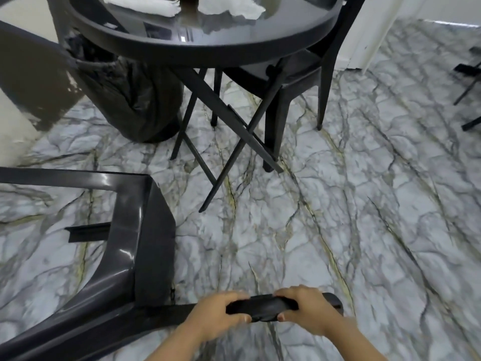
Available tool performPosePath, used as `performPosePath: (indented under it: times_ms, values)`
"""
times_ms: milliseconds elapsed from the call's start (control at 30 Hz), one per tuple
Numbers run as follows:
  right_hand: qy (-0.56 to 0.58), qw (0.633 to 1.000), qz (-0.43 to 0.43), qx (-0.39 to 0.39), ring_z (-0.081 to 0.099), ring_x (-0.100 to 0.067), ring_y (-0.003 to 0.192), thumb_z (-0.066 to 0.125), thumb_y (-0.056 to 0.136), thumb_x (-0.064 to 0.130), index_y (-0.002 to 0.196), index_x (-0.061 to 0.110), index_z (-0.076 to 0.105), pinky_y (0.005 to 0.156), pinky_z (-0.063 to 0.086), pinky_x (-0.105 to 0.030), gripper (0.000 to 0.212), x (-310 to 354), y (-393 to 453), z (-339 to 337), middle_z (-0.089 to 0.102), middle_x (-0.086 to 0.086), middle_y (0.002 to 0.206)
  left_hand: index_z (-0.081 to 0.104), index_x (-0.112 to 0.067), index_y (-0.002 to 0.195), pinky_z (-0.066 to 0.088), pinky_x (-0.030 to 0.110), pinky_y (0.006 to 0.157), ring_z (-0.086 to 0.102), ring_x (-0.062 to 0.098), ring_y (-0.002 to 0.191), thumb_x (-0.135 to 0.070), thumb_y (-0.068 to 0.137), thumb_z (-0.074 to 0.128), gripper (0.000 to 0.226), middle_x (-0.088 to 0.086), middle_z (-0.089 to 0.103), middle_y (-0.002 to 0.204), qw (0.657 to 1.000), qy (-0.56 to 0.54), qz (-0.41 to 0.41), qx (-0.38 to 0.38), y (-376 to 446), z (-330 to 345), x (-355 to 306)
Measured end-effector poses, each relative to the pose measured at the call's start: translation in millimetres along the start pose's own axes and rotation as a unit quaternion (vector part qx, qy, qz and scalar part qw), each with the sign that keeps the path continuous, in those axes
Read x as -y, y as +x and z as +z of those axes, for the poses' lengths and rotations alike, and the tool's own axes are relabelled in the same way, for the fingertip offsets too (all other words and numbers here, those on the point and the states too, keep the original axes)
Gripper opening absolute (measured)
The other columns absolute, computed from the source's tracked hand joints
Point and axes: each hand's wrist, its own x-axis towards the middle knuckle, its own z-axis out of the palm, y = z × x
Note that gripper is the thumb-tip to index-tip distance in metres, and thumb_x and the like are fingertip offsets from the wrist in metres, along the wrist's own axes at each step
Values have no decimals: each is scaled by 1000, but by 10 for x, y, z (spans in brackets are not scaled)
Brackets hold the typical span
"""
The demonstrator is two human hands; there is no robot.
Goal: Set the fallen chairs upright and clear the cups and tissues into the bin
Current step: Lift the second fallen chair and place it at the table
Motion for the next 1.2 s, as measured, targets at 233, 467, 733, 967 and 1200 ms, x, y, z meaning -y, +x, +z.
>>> performPosePath:
  times_ms: [233, 467, 733, 967, 1200]
  values:
    - [-3, 999, -25, -31, 55, -16, 88, 58, 78, 39, 102, 39, 57, 80, 41, -32, 24, 178, -280, -406, 70, 5, 98, 53, -52, 118, 42, 14, 97, 53, -12, 109, -65, 66, 66, 55, -30, 61, 115, 997, -26, 40, -67, -258, -111, -312]
    - [-157, 979, -58, -113, 60, -19, 88, 59, 75, 37, 102, 31, 60, 75, 44, -34, 28, 823, -1126, -1585, 71, 3, 95, 62, -55, 96, 46, 5, 73, 60, -16, 84, -49, 68, 74, 31, -38, 66, 82, 973, -127, 106, -164, -871, -448, -1224]
    - [-305, 912, -46, -270, 44, -9, 117, 50, 79, 60, 118, 44, 55, 111, 9, -38, 43, 1436, -2124, -2560, 58, 25, 120, 66, -55, 80, 46, 5, 68, 66, -6, 76, -21, 65, 83, 41, -25, 72, 82, 903, -204, 189, -327, -1652, -650, -1865]
    - [111, 934, -149, -305, 55, 10, 103, 67, 82, 24, 97, 53, 63, 84, 39, -4, 33, 1694, -2552, -2745, 65, 29, 103, 73, -44, 86, 44, 0, 74, 66, -9, 83, -13, 58, 85, 43, -26, 73, 82, 870, -199, 175, -416, -2112, -646, -1795]
    - [172, 901, -144, -370, 58, 6, 85, 79, 70, 17, 85, 32, 65, 69, 42, -5, 25, 2039, -2563, -2527, 68, 9, 85, 68, -54, 90, 43, 0, 76, 65, -7, 89, -26, 61, 83, 43, -27, 71, 87, 868, -211, 151, -423, -2462, -725, -1641]
